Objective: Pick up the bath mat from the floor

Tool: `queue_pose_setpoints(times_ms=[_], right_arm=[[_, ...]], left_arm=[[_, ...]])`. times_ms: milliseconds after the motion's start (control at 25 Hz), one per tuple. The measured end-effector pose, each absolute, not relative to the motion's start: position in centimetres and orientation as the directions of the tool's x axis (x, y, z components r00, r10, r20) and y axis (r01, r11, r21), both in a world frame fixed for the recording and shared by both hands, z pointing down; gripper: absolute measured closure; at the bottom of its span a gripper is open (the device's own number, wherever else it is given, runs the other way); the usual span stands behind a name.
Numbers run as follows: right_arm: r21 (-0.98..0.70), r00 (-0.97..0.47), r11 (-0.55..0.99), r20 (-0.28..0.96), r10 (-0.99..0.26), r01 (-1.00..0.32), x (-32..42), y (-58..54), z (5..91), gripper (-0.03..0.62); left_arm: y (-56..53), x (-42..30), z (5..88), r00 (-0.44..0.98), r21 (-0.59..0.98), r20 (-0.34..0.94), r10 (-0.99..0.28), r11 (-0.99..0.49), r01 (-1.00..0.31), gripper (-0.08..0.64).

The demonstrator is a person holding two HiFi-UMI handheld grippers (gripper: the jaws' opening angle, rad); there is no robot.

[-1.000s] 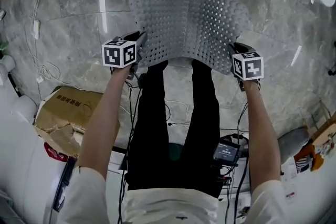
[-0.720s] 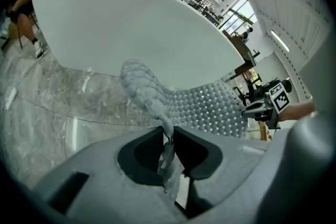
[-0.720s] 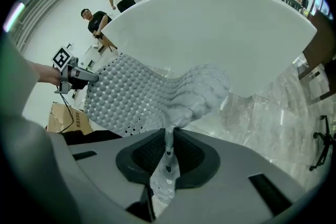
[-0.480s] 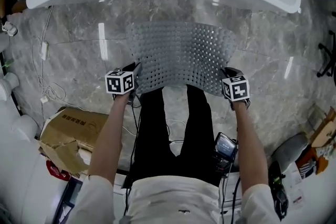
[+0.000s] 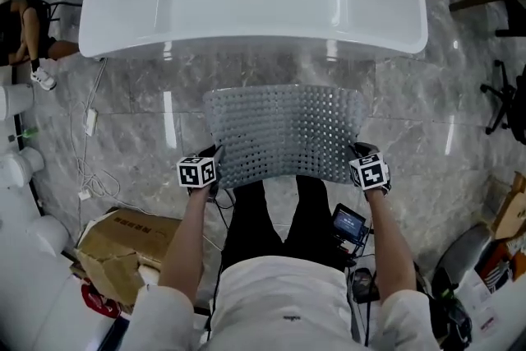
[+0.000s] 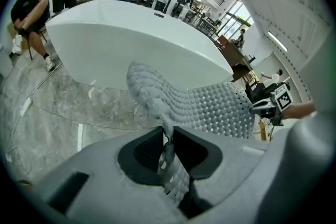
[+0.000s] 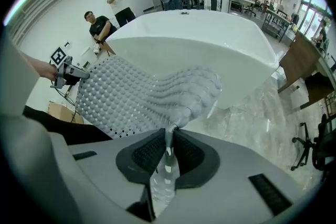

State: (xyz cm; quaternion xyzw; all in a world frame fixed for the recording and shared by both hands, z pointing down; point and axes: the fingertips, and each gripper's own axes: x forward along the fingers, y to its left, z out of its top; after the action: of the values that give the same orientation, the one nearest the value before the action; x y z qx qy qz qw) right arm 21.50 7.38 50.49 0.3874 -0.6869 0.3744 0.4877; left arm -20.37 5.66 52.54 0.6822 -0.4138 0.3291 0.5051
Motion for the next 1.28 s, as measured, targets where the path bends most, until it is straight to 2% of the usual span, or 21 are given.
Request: queue_pose_setpoints(times_ms=[240, 600, 920, 1280], right_arm=[[-0.076, -0.198, 0.454, 0.954, -0.227, -0.888, 21.2, 7.1, 45.3, 0.541], [0.047, -0.133, 0.407, 0.905, -0.403, -0.912, 23.1, 4.2, 38.7, 0.541], [0.118, -0.118, 0.355, 0.808, -0.577, -0.927, 20.7, 0.5, 31.3, 0.543], [0.167, -0.132, 0.322, 0.671, -0.730, -0.932, 20.7, -2.2, 22.8, 0.543]], left_arm=[[5.0, -22.1, 47.6, 0.442, 0.410, 0.850, -0.285, -0.167, -0.897, 0.495], [-0.6, -21.1, 40.4, 0.452, 0.393, 0.784, -0.425, -0.223, -0.892, 0.495], [-3.1, -24.7, 35.1, 0.427, 0.376, 0.709, -0.562, -0.212, -0.902, 0.499], [-5.4, -25.5, 26.7, 0.423, 0.335, 0.591, -0.687, -0.268, -0.903, 0.502]])
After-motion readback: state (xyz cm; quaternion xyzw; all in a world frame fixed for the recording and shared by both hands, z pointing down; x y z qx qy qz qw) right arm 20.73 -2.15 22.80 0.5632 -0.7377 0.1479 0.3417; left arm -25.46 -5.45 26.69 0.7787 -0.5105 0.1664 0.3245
